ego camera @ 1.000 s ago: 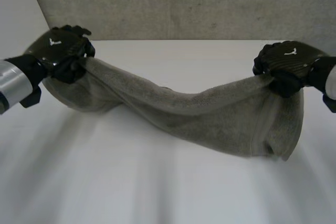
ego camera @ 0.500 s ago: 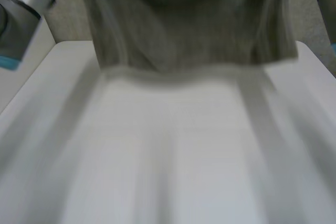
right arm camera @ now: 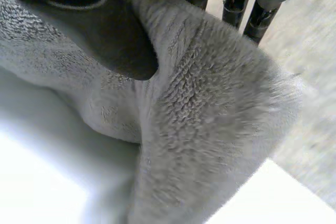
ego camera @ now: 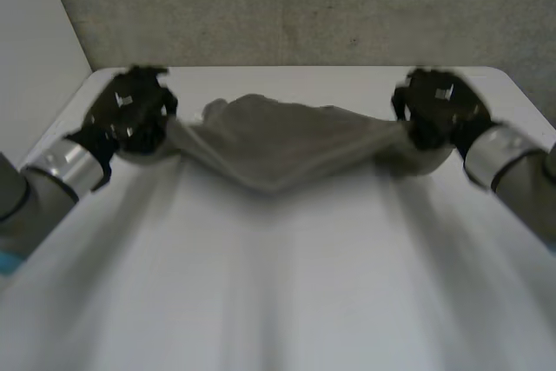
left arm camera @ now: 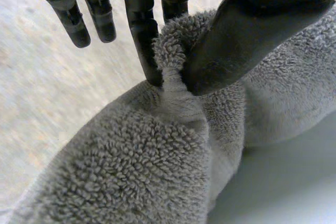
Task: Fold the towel.
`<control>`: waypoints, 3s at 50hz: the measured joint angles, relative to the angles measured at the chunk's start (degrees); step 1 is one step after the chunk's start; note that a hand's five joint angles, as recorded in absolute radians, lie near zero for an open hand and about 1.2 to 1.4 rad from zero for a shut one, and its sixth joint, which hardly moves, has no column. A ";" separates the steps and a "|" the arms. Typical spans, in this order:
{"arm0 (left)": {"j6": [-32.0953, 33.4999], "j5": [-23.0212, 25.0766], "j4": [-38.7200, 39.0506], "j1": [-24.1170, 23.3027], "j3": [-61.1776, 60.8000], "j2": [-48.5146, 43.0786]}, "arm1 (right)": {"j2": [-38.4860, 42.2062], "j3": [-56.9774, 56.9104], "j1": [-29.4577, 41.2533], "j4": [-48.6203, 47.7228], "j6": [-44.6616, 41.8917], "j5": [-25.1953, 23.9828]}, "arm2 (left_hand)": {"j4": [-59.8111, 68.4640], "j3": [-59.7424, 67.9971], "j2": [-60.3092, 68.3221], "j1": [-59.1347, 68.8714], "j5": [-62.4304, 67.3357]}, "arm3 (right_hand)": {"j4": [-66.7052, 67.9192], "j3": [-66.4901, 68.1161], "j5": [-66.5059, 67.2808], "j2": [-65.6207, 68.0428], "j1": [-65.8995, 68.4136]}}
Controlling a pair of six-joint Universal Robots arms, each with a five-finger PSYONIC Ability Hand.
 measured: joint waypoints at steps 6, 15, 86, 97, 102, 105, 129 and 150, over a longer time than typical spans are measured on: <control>4.26 0.87 -3.19 0.60 -7.84 5.11 | -2.80 10.01 -0.25 0.38 -5.02 -0.63 | 0.00 0.00 0.01 0.00 0.00 | 0.00 0.00 0.00 0.00 0.00; 6.62 0.85 -13.73 4.72 -11.69 18.33 | -15.43 15.37 -1.02 7.33 -8.05 -0.37 | 0.00 0.00 0.10 0.00 0.00 | 0.00 0.00 0.00 0.00 0.00; 22.51 -3.34 -20.96 -3.17 23.03 -21.35 | 14.37 -11.25 -2.25 10.05 -15.71 4.53 | 0.00 0.00 -30.42 -28.60 -30.00 | 0.00 0.00 -32.27 -29.18 -30.65; 26.77 -5.79 -20.52 -3.34 23.35 -22.30 | 15.21 -11.53 -1.00 7.73 -15.64 10.11 | 0.00 0.00 -58.22 -53.17 -60.07 | 0.00 0.00 -63.29 -61.35 -61.93; 27.96 -7.55 -20.46 -3.19 23.36 -21.77 | 14.68 -11.43 -0.54 7.84 -15.49 10.83 | 0.00 0.00 -58.40 -53.17 -60.44 | 0.00 0.00 -63.29 -61.35 -61.96; 28.06 -8.11 -20.46 -2.93 23.31 -21.48 | 14.27 -11.30 -0.44 7.89 -15.42 11.28 | 0.00 0.00 -58.55 -53.42 -60.50 | 0.00 0.00 -63.29 -61.35 -61.96; 25.09 -7.19 -22.52 3.38 -6.91 8.25 | -13.43 15.50 -2.25 15.23 -13.43 13.62 | 0.00 0.00 -58.09 -53.88 -56.60 | 0.00 0.00 -51.07 -51.28 -51.65; 22.07 -7.68 -17.37 4.04 -10.38 -1.12 | -3.64 23.25 -2.69 4.17 -8.85 14.21 | 0.00 0.00 -52.23 -50.45 -50.85 | 0.00 0.00 -26.27 -25.12 -25.32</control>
